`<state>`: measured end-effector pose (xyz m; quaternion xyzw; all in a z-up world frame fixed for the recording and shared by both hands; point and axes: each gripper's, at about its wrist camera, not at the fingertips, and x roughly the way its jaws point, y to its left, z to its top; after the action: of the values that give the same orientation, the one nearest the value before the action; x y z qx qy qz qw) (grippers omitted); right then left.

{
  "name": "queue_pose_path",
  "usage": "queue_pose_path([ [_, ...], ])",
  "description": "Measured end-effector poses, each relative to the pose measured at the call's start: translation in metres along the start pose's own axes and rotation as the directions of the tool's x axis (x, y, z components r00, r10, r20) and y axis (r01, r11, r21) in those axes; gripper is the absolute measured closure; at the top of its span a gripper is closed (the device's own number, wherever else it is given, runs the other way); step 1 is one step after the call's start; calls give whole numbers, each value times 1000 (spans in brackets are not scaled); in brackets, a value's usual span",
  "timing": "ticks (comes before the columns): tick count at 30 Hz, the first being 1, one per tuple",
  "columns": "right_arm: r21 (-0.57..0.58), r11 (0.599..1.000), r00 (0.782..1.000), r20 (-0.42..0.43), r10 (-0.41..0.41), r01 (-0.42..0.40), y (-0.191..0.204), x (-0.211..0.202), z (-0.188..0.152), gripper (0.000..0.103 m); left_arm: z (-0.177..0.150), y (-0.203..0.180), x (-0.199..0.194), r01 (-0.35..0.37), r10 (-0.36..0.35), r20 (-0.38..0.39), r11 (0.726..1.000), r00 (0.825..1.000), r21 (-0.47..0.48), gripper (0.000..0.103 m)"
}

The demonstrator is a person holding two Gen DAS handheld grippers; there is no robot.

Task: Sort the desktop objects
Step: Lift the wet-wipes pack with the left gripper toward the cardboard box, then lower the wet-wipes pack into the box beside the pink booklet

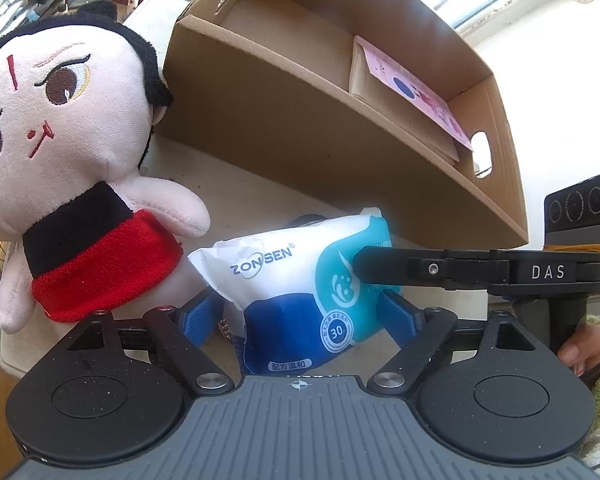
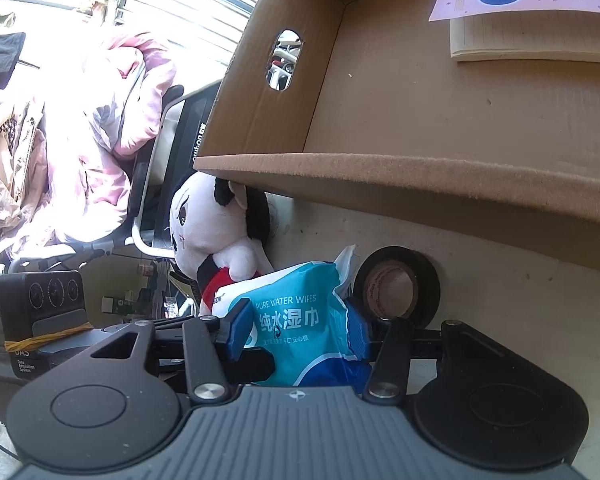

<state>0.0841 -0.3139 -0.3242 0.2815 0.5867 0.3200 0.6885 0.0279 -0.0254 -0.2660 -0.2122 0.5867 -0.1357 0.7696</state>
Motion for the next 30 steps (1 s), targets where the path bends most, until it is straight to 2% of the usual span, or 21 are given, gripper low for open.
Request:
queue_pose_path([
  [11,5,1000,999,36,-17,17,13,-5,-5,52,0,-10,-2,-42,42,-19,999,999,-7,18],
  [20,26,1000,997,80,13,-15,20,-20,-3,53,7,-24,-12,-58,58,-19,998,998,1,18],
  [27,35,997,983,169,66,-73,39,-47,-2,53,20,-49,-36,-94,95,-5,994,995,54,18],
  [30,38,994,966,242,92,-104,45,-67,2,53,29,-64,-49,-104,104,8,991,995,86,17],
])
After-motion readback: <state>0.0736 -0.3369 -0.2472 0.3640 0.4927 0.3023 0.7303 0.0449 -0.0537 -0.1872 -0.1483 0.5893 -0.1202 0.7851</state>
